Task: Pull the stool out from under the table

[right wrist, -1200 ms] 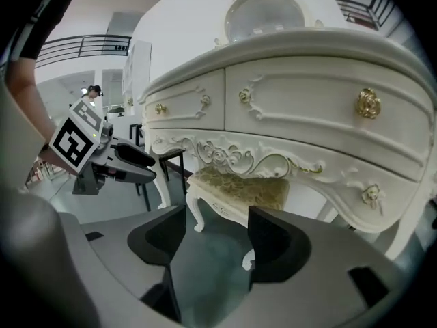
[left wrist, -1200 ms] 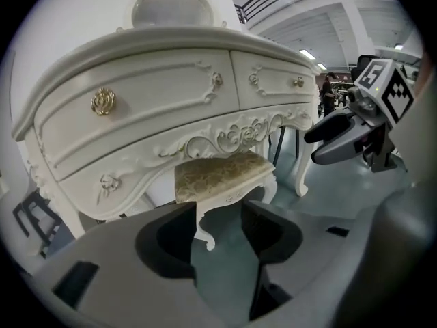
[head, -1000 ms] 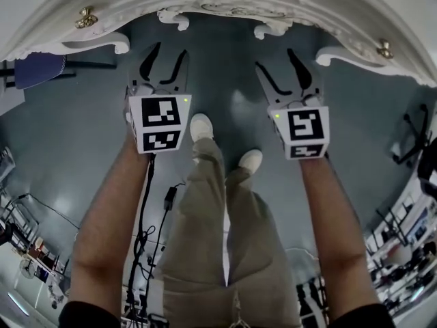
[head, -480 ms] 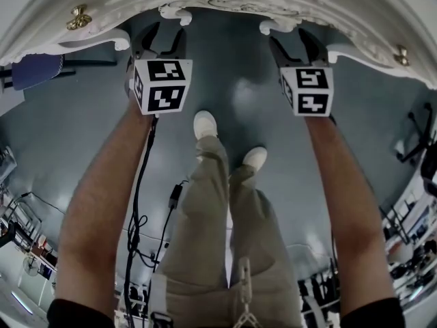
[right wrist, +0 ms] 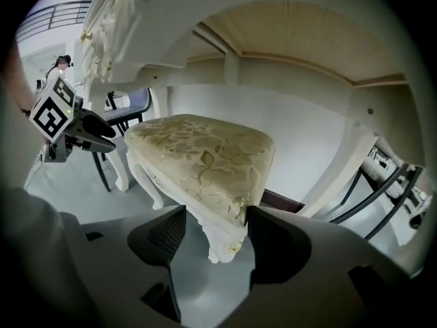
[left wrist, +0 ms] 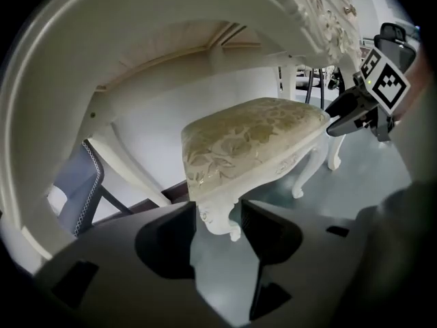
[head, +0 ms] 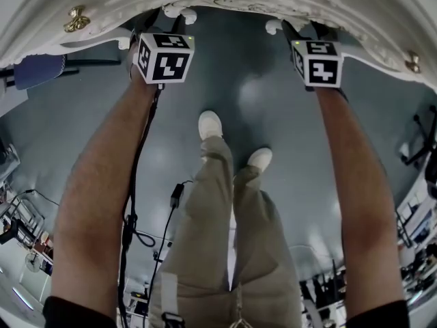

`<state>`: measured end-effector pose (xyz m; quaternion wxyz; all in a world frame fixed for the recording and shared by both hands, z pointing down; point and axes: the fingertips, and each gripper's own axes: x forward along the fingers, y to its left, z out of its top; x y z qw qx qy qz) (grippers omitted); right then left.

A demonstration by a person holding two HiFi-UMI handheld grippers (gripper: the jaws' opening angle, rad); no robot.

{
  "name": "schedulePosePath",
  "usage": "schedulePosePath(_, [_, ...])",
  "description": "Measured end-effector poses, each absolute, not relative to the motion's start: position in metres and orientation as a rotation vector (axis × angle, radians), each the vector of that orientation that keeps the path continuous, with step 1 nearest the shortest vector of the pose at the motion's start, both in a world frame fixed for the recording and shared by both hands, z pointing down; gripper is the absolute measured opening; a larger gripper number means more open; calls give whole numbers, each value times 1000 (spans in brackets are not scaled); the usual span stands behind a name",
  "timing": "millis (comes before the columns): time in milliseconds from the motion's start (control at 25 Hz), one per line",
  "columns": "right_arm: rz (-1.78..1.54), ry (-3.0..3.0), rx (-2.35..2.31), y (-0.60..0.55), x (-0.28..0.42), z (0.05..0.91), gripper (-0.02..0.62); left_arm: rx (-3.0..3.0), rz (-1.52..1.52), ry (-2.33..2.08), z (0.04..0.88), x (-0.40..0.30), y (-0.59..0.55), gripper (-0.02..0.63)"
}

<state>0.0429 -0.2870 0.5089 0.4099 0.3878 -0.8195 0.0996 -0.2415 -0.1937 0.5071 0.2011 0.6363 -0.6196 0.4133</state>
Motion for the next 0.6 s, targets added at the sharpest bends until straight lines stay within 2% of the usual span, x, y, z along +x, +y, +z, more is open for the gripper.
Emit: schedulePosePath(600, [206, -2027, 808, -260, 39, 503, 261, 1794, 1283, -1708, 524, -253, -214, 201])
